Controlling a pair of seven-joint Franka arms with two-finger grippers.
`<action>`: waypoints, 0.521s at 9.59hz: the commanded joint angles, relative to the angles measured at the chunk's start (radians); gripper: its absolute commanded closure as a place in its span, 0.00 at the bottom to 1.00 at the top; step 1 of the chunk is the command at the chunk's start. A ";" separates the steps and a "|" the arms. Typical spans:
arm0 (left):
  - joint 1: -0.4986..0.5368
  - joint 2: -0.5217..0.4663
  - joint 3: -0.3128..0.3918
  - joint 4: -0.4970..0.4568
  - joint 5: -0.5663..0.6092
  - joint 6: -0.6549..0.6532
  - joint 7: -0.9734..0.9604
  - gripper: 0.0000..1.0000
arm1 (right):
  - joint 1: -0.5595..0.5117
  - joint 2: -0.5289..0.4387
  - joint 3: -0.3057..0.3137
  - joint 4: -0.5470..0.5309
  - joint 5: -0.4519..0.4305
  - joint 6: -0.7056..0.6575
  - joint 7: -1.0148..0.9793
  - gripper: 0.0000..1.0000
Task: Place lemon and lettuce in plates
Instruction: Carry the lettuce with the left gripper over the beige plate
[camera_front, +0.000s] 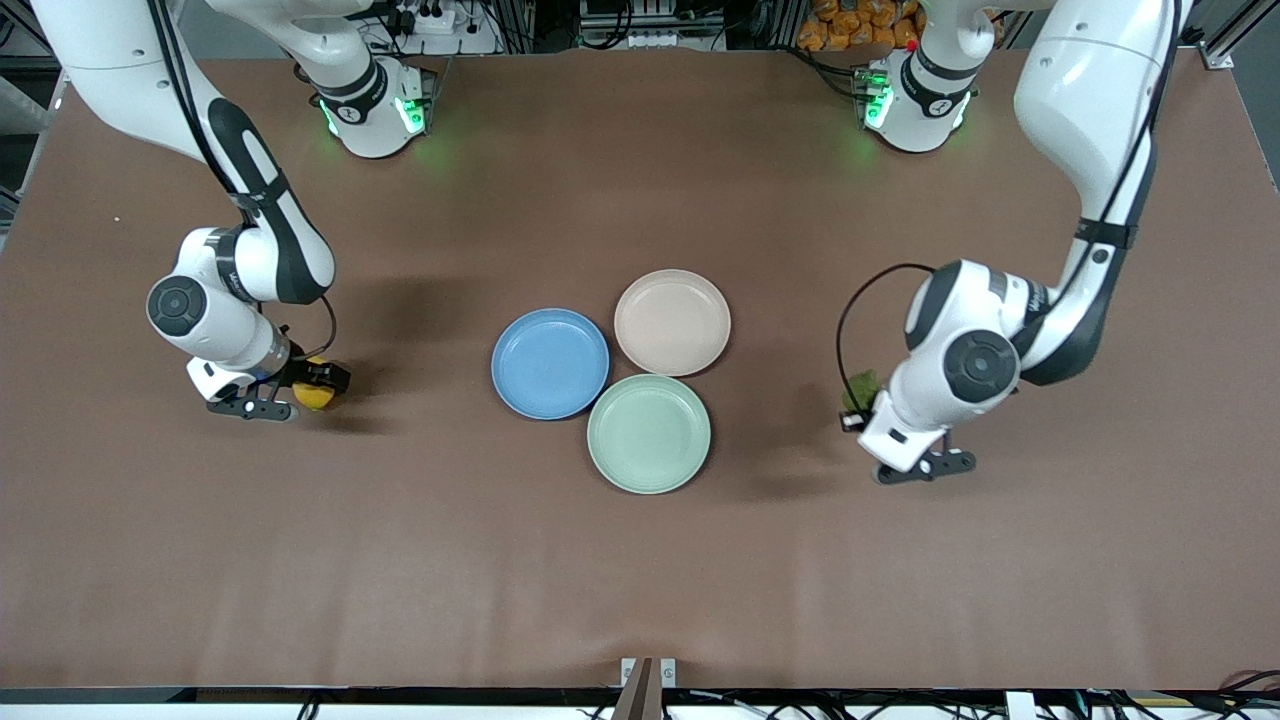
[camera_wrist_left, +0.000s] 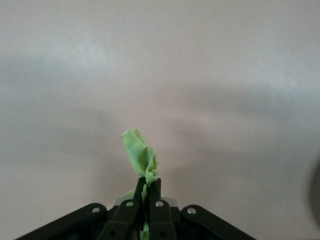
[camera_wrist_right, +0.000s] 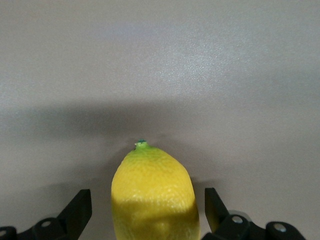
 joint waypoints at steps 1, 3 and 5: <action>0.013 -0.126 -0.036 -0.145 0.010 -0.005 -0.053 1.00 | 0.002 0.027 -0.001 -0.006 0.001 0.042 0.018 0.00; 0.013 -0.183 -0.062 -0.213 -0.017 -0.003 -0.054 1.00 | 0.002 0.030 -0.001 -0.006 0.001 0.042 0.018 0.00; 0.002 -0.181 -0.114 -0.218 -0.030 -0.003 -0.138 1.00 | 0.000 0.032 -0.001 -0.006 -0.001 0.042 0.018 0.05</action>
